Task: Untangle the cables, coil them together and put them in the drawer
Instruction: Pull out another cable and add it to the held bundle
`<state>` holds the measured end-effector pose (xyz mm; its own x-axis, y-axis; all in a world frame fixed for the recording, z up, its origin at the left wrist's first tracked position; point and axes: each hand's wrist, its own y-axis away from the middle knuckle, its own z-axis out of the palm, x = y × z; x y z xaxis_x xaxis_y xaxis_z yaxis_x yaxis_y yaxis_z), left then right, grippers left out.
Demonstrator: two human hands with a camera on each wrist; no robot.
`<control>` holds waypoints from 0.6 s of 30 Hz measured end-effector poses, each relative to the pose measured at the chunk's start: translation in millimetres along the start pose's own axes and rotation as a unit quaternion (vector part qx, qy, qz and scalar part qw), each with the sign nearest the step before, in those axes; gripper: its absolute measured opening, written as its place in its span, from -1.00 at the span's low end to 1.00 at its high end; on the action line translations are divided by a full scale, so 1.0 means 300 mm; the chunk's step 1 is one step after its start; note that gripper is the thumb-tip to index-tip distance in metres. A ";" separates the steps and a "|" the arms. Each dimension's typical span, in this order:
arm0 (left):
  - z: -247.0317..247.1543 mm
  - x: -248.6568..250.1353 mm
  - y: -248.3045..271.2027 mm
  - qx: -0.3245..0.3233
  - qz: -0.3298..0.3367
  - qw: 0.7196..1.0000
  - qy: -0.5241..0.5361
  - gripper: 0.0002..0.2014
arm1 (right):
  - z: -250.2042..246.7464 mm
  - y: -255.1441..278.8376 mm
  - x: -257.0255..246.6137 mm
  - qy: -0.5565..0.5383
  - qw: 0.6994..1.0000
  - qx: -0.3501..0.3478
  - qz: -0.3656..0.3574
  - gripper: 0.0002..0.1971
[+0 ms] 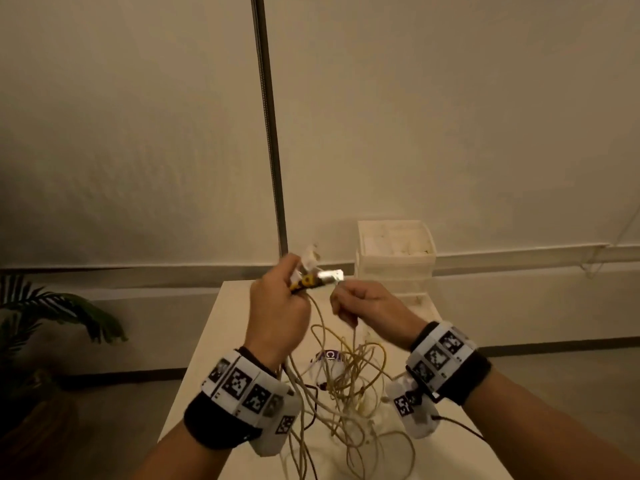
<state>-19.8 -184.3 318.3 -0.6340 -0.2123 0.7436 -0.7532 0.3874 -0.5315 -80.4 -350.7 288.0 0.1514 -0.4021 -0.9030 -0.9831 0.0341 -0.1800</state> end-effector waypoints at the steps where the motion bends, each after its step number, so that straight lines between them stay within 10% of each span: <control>1: -0.022 0.000 -0.017 0.033 0.001 0.999 0.017 -0.71 | 0.033 0.018 0.050 0.011 1.000 -0.010 0.022 -0.69; 13: -0.176 0.008 -0.056 0.150 0.037 0.986 0.057 -0.70 | 0.025 0.007 0.228 -0.017 0.994 0.028 0.107 -0.70; 18: -0.171 -0.009 -0.022 0.076 0.008 0.996 0.040 -0.68 | -0.005 0.025 0.164 -0.039 0.990 0.067 0.116 -0.66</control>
<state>-4.0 -140.5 340.7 -0.6339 -0.1325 0.7620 -0.7656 0.2475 -0.5939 -80.5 -371.6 242.8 -0.0641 -0.2978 -0.9525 -0.9706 0.2406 -0.0099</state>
